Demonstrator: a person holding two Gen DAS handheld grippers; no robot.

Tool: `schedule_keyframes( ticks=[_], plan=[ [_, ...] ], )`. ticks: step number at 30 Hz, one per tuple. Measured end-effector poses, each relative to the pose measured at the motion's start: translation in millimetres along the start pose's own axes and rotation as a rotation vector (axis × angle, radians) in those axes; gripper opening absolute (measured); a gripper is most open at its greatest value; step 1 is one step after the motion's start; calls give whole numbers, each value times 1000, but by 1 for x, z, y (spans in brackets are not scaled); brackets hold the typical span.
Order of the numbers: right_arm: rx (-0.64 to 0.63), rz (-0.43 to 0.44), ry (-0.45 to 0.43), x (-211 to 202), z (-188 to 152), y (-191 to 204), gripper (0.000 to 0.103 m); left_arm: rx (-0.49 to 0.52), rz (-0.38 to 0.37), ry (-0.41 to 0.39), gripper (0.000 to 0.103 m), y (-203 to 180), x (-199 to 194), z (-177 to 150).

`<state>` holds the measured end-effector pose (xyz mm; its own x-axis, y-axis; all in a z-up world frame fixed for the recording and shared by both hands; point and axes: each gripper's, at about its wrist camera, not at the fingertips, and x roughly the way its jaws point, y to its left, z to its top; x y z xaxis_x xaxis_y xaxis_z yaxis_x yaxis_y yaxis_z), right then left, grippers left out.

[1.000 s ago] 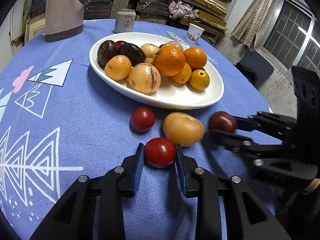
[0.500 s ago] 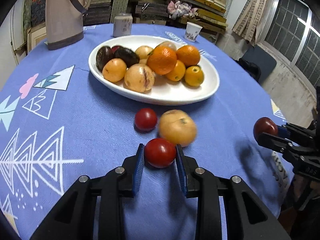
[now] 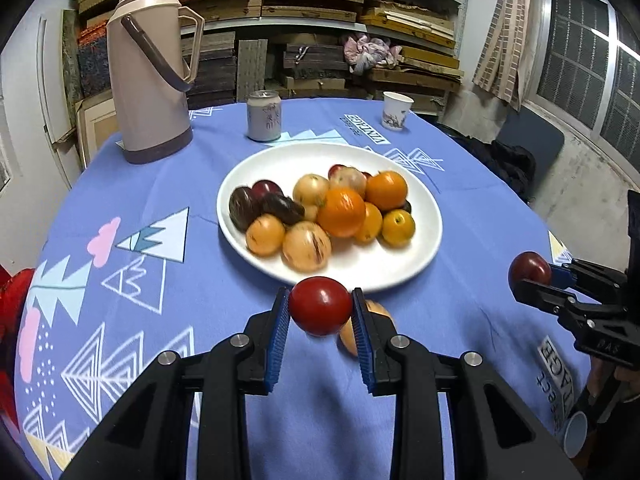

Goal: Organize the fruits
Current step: 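Place the plum on the plate with the right tool while the left places the tomato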

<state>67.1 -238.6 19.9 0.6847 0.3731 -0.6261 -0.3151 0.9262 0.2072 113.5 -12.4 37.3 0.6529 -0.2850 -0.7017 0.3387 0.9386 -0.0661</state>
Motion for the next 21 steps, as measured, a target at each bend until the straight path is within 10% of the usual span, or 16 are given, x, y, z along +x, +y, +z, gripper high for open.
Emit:
schedule_keyframes(
  ticks=[21],
  plan=[
    [1, -19, -21, 83, 119, -28, 37, -48, 50, -8, 31, 7, 79, 95]
  ],
)
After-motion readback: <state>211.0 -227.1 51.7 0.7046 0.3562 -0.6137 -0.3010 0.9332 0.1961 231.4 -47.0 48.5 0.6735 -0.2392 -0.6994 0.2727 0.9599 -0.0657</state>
